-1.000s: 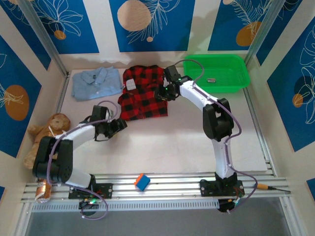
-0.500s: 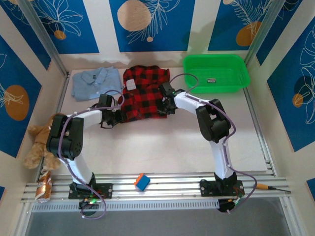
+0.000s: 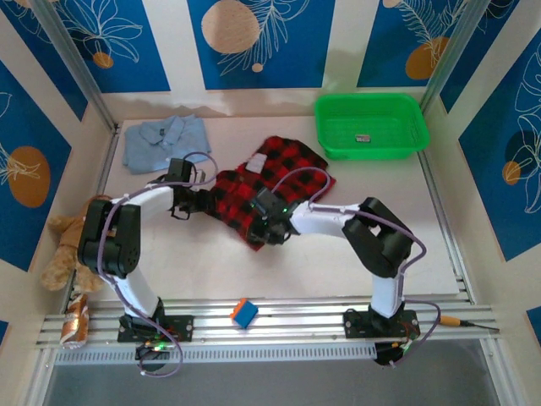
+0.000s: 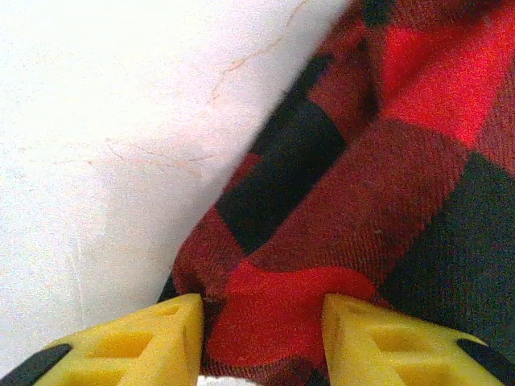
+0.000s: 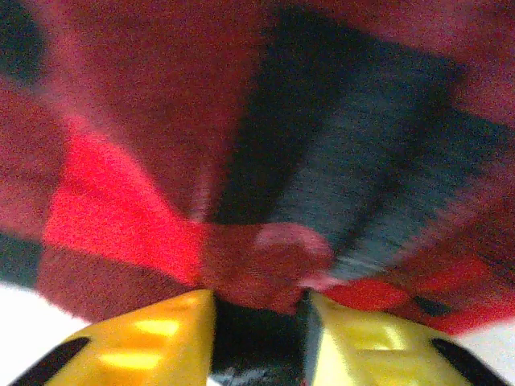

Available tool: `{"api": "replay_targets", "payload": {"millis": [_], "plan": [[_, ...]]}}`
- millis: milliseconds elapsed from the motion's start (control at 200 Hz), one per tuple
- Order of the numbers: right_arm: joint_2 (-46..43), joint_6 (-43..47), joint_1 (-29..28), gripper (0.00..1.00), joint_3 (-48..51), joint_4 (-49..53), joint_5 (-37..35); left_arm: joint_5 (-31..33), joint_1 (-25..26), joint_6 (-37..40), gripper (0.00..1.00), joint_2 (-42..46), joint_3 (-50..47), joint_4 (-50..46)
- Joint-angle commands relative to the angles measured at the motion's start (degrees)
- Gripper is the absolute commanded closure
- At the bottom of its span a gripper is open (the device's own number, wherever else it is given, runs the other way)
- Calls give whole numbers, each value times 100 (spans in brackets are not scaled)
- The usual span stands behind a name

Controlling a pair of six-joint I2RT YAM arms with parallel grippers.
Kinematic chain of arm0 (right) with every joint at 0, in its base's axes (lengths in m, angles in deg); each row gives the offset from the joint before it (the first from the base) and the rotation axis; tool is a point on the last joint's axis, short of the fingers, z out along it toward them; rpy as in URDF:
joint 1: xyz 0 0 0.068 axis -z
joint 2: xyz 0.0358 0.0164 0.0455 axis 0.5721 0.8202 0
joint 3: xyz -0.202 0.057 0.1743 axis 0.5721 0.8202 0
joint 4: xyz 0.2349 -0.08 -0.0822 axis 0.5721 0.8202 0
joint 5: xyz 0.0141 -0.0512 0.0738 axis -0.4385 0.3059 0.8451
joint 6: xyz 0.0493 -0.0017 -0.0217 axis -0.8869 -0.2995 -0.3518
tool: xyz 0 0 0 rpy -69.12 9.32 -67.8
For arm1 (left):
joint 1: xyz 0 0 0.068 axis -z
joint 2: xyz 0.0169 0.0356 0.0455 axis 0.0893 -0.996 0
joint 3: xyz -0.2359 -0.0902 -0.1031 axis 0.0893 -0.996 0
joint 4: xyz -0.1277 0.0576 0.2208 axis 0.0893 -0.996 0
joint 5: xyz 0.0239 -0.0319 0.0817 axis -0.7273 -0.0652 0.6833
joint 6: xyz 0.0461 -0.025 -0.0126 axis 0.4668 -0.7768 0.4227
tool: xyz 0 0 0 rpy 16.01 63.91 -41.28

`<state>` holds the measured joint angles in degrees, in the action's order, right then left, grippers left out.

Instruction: Fold and stack the long sleeve shirts

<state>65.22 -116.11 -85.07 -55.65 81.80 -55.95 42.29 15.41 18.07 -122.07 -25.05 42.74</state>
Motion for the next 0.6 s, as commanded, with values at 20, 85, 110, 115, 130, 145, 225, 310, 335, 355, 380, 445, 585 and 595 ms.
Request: {"api": "replay_targets", "payload": {"millis": [20,85,110,115,130,145,225,310,335,355,380,445,585,595], "plan": [[-630,-228,-191,50,72,1050,-49,-72,-6,178,43,468,-46,-192],[-1109,57,-81,43,11,1482,-214,-45,-8,150,31,713,-30,-299],[-1280,166,-33,41,-5,1630,-289,-40,-2,138,27,814,-18,-358],[-1322,176,-21,41,-1,1655,-304,-40,-6,136,26,835,-14,-369],[-1436,255,19,40,-5,1739,-355,-37,-8,113,24,889,-4,-407],[-1506,321,55,39,-13,1825,-414,-73,-9,97,22,958,12,-440],[-1908,643,348,36,20,2262,-674,-314,-8,-42,16,1283,-13,-490],[-2114,927,889,35,303,2261,-557,-671,12,-250,13,1586,-161,-392],[-2163,1010,1054,34,422,2096,-423,-773,22,-309,12,1671,-215,-352],[-2179,1078,1167,34,525,1956,-288,-849,26,-361,11,1735,-263,-310],[-2173,1159,1298,34,628,1789,-167,-929,46,-410,10,1810,-330,-248],[-2059,1318,1561,34,796,1444,125,-1055,79,-479,8,1953,-485,-127],[-1672,1517,1751,34,932,686,606,-1162,90,-466,6,1944,-617,-82],[-1643,1529,1755,34,922,662,624,-1165,88,-462,6,1928,-617,-82]]}}
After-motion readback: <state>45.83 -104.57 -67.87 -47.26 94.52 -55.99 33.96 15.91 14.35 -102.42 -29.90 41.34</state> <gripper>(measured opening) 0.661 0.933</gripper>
